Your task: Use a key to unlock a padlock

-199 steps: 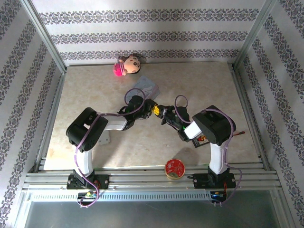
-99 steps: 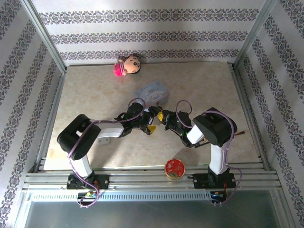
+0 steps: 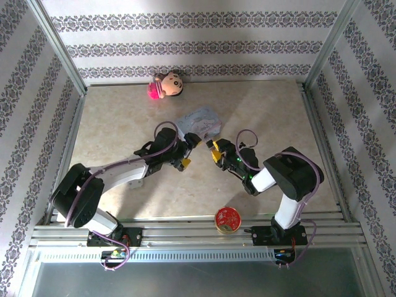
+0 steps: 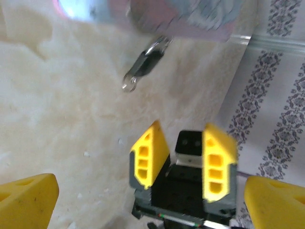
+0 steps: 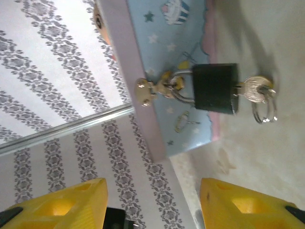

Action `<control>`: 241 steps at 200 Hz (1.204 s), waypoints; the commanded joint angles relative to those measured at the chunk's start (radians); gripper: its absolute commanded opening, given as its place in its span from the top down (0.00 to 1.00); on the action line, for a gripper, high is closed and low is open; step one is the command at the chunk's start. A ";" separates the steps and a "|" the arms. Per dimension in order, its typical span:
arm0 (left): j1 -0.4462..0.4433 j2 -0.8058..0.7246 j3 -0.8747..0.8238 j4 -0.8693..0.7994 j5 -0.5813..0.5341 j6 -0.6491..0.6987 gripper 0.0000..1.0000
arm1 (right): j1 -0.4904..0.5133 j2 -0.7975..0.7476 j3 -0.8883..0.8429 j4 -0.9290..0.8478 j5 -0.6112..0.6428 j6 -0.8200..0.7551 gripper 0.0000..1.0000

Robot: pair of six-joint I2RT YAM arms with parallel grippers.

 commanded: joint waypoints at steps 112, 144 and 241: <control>0.106 0.246 0.591 -0.635 -0.303 0.716 0.00 | -0.080 -0.316 0.394 -1.373 -0.018 -1.285 0.45; 0.033 0.180 0.413 -0.454 -0.308 0.518 0.08 | -0.149 -0.285 0.424 -1.416 -0.037 -1.302 0.48; -0.167 0.444 0.312 0.013 -0.328 0.266 0.31 | -0.191 -0.538 0.317 -1.537 0.134 -1.382 0.47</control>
